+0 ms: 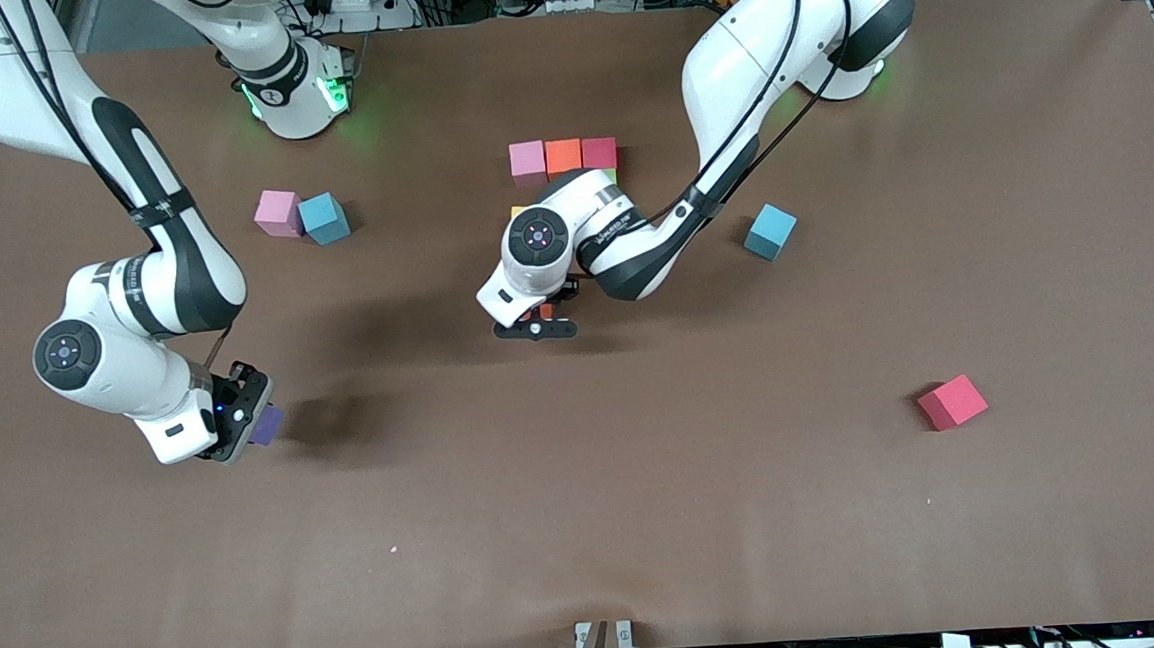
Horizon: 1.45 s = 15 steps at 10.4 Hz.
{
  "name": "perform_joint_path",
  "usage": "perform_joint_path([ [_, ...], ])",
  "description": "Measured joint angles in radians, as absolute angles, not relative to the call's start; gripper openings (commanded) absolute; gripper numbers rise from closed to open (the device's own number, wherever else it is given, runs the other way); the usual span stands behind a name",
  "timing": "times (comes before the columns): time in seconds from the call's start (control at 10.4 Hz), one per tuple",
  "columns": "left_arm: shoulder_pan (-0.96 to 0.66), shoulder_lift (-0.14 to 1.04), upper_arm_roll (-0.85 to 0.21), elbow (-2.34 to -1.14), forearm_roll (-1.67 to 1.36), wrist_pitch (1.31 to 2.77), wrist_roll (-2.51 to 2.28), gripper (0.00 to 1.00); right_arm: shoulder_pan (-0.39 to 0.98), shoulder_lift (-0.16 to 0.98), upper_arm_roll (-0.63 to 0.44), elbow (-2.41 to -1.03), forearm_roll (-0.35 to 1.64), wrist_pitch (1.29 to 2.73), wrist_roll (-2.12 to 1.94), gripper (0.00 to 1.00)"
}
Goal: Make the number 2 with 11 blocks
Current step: 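Lower orange below pink with the left gripper while the right gripper lifts purple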
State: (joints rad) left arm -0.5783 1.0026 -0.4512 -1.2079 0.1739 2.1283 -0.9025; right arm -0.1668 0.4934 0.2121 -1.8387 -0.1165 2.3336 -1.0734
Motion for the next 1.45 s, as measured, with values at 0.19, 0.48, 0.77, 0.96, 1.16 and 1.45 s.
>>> perform_joint_path([
  [0.19,-0.579,1.003,-0.451,-1.208,0.174,2.128,-0.903,0.54,-0.167,0.493,0.212,-1.839,-0.116,2.333,-1.073,0.44],
  [0.48,-0.580,1.003,-0.451,-1.208,0.174,2.128,-0.903,0.54,-0.167,0.493,0.212,-1.840,-0.116,2.333,-1.073,0.44],
  [0.77,-0.580,1.003,-0.451,-1.208,0.174,2.128,-0.903,0.54,-0.169,0.493,0.212,-1.841,-0.116,2.333,-1.073,0.44],
  [0.96,-0.581,1.004,-0.451,-1.209,0.157,2.127,-0.903,0.56,-0.171,0.493,0.212,-1.842,-0.116,2.333,-1.073,0.44],
  [1.16,-0.582,1.004,-0.451,-1.209,0.154,2.126,-0.903,0.63,-0.174,0.493,0.212,-1.843,-0.116,2.333,-1.074,0.44],
  [1.45,-0.583,1.006,-0.451,-1.209,0.153,2.126,-0.903,0.64,-0.174,0.493,0.212,-1.844,-0.116,2.333,-1.074,0.44],
])
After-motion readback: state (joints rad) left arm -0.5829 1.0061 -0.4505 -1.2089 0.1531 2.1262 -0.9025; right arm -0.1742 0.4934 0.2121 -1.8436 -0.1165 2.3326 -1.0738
